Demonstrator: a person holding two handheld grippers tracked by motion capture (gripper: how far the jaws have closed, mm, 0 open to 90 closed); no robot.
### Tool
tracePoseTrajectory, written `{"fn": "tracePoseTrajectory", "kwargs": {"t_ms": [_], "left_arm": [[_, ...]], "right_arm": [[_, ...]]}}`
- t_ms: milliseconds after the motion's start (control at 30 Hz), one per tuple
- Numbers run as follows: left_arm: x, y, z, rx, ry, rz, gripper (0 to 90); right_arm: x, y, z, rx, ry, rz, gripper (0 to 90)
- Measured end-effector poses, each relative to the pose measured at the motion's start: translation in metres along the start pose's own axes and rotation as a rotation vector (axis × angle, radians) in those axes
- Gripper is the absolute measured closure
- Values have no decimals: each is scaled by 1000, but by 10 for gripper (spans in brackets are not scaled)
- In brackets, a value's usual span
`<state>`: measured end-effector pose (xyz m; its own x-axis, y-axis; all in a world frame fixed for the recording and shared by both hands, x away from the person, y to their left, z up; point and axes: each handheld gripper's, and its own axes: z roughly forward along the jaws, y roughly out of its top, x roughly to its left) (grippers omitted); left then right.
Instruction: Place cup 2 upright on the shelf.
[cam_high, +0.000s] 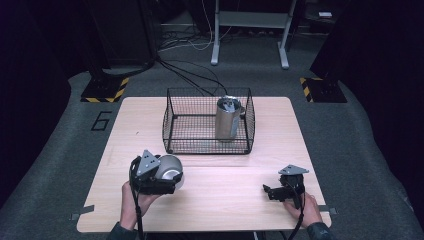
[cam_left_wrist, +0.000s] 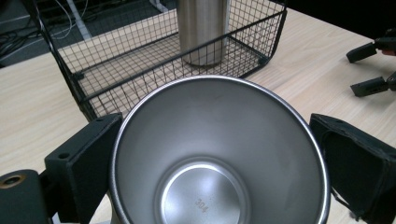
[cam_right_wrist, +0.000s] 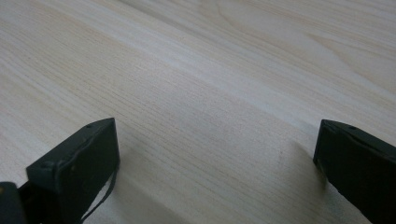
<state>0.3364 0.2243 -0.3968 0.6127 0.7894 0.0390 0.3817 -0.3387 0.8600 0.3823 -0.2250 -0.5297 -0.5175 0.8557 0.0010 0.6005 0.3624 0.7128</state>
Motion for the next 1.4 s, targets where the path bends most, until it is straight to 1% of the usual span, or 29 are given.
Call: {"fn": "tracePoseTrajectory", "kwargs": {"t_ms": [33,67,133,167,267,333,367,500,567,800,867,900,967,1000,1233,1267,1333,1400], "left_arm": [[0,3,0,-6,-2,1,64],[0,5,0,-5,-6,5,64],[0,8,1,-12,-9,7,64],[1,11,2,-11,-16,12,64],[1,16,3,-9,-19,27,64],[1,19,5,-6,-25,28,64],[2,21,6,-12,-26,29,64],[4,28,8,-17,-35,31,64],[4,32,10,-28,-33,27,64],[6,48,15,-36,-57,45,64],[6,53,17,-43,-58,54,64],[6,55,18,-45,-59,51,64],[7,62,19,-43,-63,66,64],[7,63,19,-45,-64,65,64],[9,77,24,-54,-67,78,64],[9,79,24,-49,-73,79,64],[10,82,25,-57,-70,76,64],[13,86,25,-64,-65,81,64]], "right_arm": [[0,0,0,-1,0,-2,0],[-1,0,1,-3,5,-16,0],[-1,1,1,-8,9,-17,0],[-2,1,1,-6,12,-21,0],[-2,1,2,-7,23,-26,0],[-2,2,2,-6,27,-24,0],[-3,2,2,-7,27,-36,0],[-5,3,3,0,49,-55,0],[-5,3,3,0,49,-51,0],[-5,3,3,1,49,-52,0],[-5,3,3,0,49,-51,0],[-5,3,3,1,49,-51,0],[-5,3,3,1,49,-51,0],[-5,3,3,0,48,-51,0],[-5,3,3,0,49,-52,0],[-5,3,3,0,49,-52,0],[-5,3,3,0,49,-52,0],[-5,3,3,0,49,-52,0]]}}
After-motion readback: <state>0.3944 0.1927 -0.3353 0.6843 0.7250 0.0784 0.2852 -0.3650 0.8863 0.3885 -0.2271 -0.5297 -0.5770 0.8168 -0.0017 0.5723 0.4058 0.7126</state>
